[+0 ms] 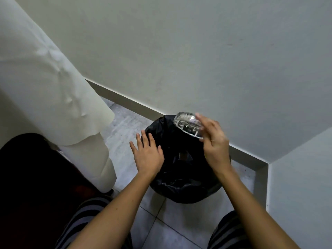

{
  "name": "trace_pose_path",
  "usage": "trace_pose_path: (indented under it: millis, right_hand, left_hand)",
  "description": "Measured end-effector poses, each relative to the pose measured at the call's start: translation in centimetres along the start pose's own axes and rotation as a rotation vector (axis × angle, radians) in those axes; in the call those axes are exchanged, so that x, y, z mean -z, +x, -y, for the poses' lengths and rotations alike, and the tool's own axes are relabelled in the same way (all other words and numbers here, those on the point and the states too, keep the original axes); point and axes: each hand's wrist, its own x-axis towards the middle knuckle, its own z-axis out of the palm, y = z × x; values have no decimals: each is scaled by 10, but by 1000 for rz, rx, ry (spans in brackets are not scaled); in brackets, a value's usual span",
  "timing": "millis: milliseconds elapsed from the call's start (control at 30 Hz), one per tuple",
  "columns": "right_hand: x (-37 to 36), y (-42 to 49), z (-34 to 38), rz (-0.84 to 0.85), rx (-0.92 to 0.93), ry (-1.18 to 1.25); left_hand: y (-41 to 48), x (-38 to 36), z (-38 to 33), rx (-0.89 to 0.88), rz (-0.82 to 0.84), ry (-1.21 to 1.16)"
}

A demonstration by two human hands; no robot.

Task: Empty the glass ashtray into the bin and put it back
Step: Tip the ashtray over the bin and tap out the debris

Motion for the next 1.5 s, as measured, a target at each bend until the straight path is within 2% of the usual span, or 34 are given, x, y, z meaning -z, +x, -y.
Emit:
trace_pose_path:
  millis: [100, 333, 467, 600, 700, 933, 1067, 1300, 1433, 1500]
  right_hand:
    - [-11, -2, 5, -83, -254, 146]
    - [-12, -6, -8, -85, -200, 20]
    - [-11, -12, -16, -111, -87, -69]
    - [-5, -6, -19, -42, 84, -196]
    - [7, 6, -12, -78, 173, -263]
    - [44, 47, 10, -182, 569, -486]
    - [50, 46, 7, -113, 694, -495]
    - [20, 7, -14, 39, 503, -440]
    - [12, 6, -14, 25, 345, -346]
    - [6, 4, -14, -23, 165, -210]
  left_hand:
    - [-3, 0, -5, 7, -5, -96]
    - [-5, -4, -5, -15, 6, 7]
    - [-5, -4, -5, -22, 12, 22]
    - [-5, -4, -3, -36, 13, 39]
    - [-5, -3, -3, -40, 20, 46]
    - [-3, -5, -2, -37, 16, 61]
    - [-4, -6, -1, -37, 4, 69]
    - [-4, -7, -1, -45, -8, 61]
    - [-4, -6, -2, -46, -4, 57]
    - [-5, -4, -2, -68, -21, 43]
